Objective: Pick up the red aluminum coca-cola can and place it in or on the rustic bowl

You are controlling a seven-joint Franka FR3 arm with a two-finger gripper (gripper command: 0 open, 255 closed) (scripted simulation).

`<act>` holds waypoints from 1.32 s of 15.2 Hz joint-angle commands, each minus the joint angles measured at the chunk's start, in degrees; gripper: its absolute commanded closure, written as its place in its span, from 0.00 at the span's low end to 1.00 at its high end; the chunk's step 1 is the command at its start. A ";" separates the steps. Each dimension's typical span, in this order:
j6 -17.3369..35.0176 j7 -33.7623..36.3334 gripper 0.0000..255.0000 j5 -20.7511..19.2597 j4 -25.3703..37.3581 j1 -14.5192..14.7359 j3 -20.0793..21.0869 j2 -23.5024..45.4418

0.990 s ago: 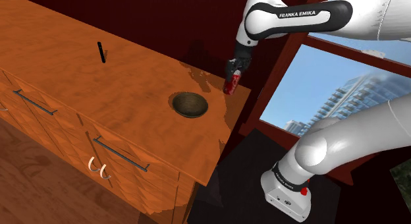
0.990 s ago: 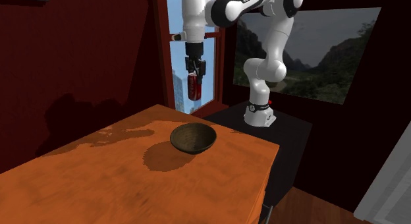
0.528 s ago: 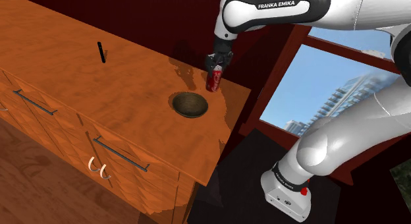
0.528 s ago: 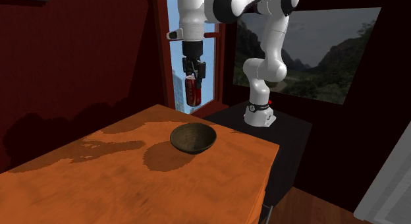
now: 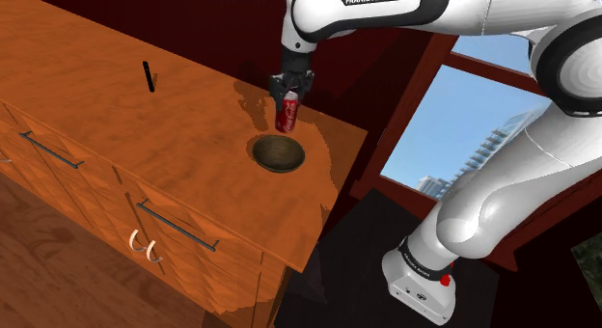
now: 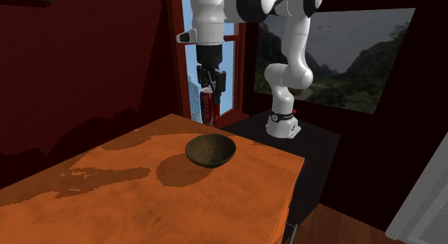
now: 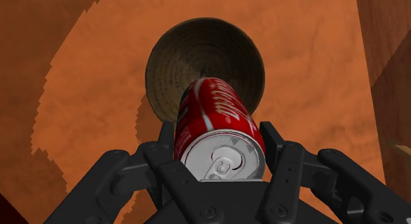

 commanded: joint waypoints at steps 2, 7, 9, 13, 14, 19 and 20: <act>2.00 0.19 1.00 -0.03 -1.23 0.07 0.10 0.73; 5.80 0.21 1.00 -0.08 -4.21 0.08 0.14 1.55; 7.31 0.23 1.00 -0.11 -5.32 0.09 0.16 1.96; 10.35 0.27 1.00 -0.19 -7.38 0.11 0.19 2.93; 11.10 0.28 1.00 -0.21 -7.86 0.11 0.19 3.21; 13.47 0.33 1.00 -0.29 -9.31 0.12 0.21 4.14; 13.47 0.33 1.00 -0.29 -9.30 0.12 0.21 4.14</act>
